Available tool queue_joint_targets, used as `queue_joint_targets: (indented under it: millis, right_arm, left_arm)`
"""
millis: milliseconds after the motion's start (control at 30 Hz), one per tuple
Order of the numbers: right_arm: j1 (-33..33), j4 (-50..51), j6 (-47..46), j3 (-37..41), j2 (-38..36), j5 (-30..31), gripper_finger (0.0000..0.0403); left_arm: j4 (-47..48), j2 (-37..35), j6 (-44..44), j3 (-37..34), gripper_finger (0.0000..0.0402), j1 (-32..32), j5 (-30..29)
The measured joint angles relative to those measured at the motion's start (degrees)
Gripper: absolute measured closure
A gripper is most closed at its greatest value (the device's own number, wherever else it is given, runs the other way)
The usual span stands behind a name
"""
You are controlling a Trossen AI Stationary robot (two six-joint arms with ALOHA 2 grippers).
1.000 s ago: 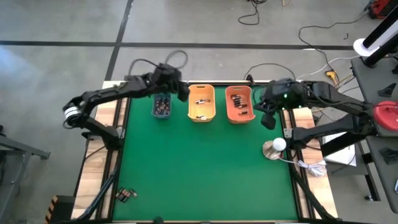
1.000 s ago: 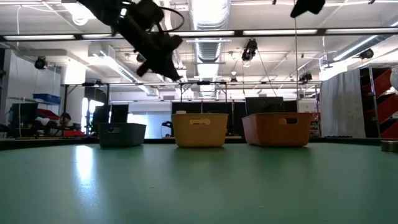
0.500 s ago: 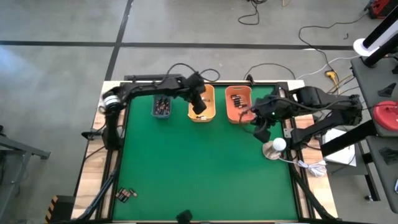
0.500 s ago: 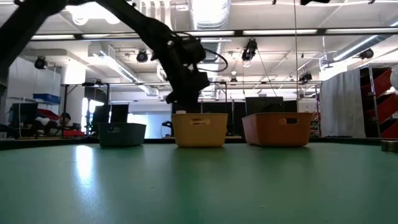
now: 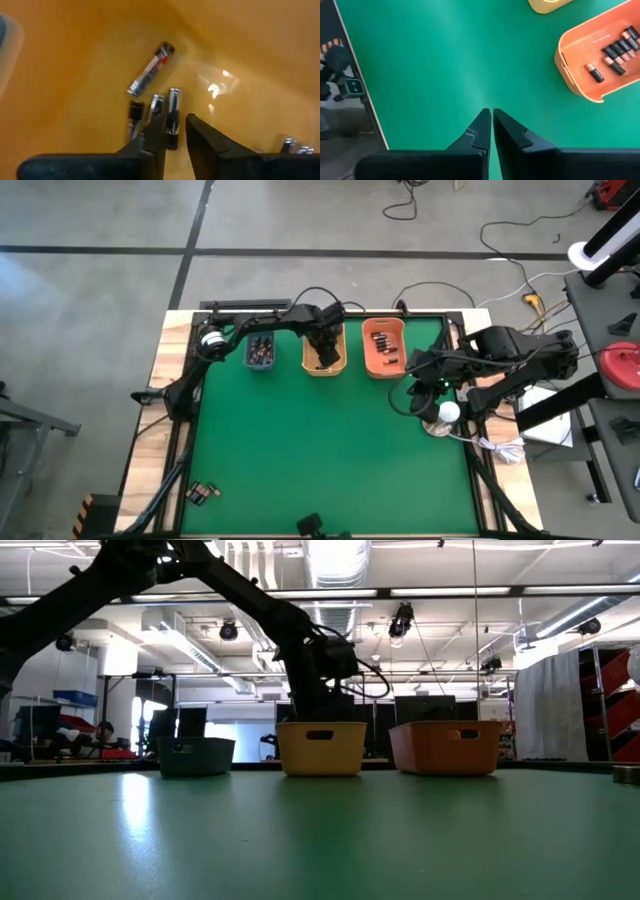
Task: Sort batteries
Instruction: Put the silver battery into the yellow bin
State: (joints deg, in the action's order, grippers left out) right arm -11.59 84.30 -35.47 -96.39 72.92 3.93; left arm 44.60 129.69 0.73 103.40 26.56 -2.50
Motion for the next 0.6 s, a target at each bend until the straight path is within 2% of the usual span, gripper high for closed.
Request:
queue_joint_targets:
  millis: [300, 467, 600]
  right_arm:
    - [-0.6, 0.0, -0.4, -3.1, 0.0, 0.2, 0.039]
    - [-0.6, -0.1, 0.1, -4.1, 0.0, 0.7, 0.039]
    - [-0.6, -0.2, 0.4, -4.0, 0.4, 1.2, 0.039]
  left_arm:
    - [0.0, -1.5, 0.5, -0.1, 0.0301, -0.6, -0.3]
    - [0.9, -10.4, 1.1, -0.6, 0.0269, -1.4, -3.7]
    - [2.4, -21.1, 0.1, -6.5, 0.0246, -1.7, -4.6]
